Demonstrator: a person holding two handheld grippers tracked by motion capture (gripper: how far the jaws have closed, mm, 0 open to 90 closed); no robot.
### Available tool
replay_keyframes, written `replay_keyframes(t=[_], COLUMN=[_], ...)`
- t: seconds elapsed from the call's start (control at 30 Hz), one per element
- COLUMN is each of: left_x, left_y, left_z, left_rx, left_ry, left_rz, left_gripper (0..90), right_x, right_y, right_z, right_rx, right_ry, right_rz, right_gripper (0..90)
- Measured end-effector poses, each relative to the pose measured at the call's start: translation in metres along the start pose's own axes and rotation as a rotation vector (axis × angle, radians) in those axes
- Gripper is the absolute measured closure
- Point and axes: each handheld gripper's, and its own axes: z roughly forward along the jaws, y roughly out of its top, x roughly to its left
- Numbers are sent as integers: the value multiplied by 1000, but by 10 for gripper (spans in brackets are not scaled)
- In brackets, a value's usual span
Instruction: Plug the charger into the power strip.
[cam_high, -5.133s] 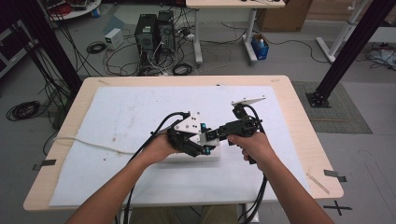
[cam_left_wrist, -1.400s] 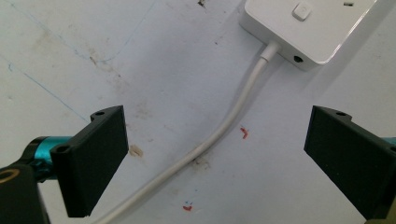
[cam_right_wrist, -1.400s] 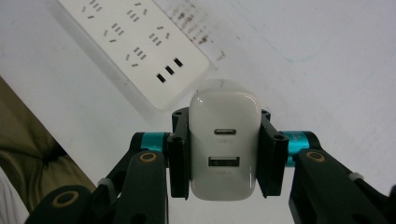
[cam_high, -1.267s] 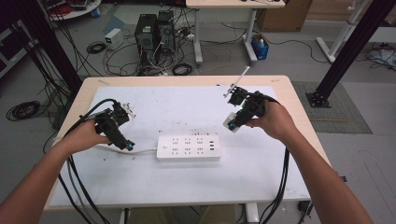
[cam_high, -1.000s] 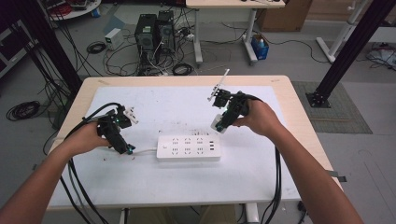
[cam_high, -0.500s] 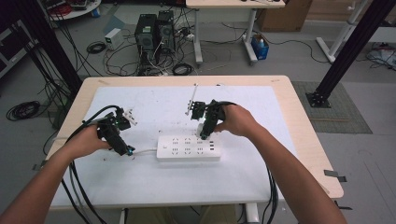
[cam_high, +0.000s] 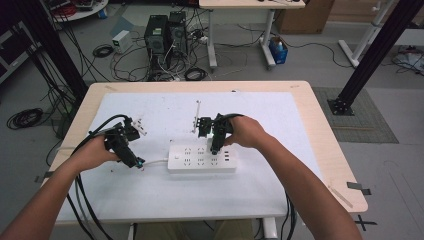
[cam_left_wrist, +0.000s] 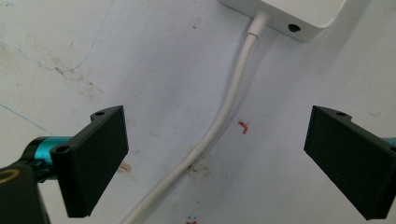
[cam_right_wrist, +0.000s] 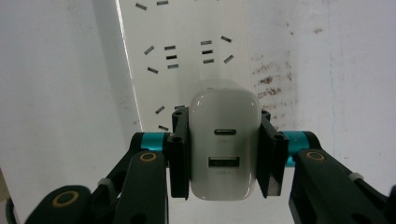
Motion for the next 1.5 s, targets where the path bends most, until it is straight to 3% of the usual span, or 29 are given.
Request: replay_keyframes(t=[0.13,0.2,0.23,0.47,0.5,0.67,0.83,1.0,1.23,1.33,1.43,1.5], left_x=[1,0,1,2,1,0,0,2,4,4,2,1], left_y=[-1,-2,-3,-4,-4,-4,-6,-12,-15,-14,-13,-12], left_z=[1,2,3,4,6,7,7,9,7,8,10,11], left_rx=[-3,-13,-18,-10,-25,-27,-47,-59,-80,-77,-84,-76], left_ry=[-5,-8,-6,-9,-11,-15,-15,-20,-15,-17,-21,-23], left_rz=[0,-11,-25,-32,-53,-47,-61,-94,-109,-104,-105,-100], left_gripper=[64,64,64,64,64,64,64,64,64,64,64,64], right_x=[0,-1,1,0,0,0,3,-6,-21,-19,-5,0], right_y=[1,1,2,8,8,12,14,14,15,17,19,17], right_z=[6,6,10,11,12,12,20,21,22,23,25,26], right_rx=[19,14,38,75,77,92,124,135,121,128,139,139], right_ry=[-4,2,-13,-10,-13,-9,-22,26,127,112,31,2], right_rz=[-58,-63,-113,-90,-90,-59,-110,-106,-49,-78,-140,-130], right_gripper=[624,624,624,625,626,627,628,629,630,630,630,630])
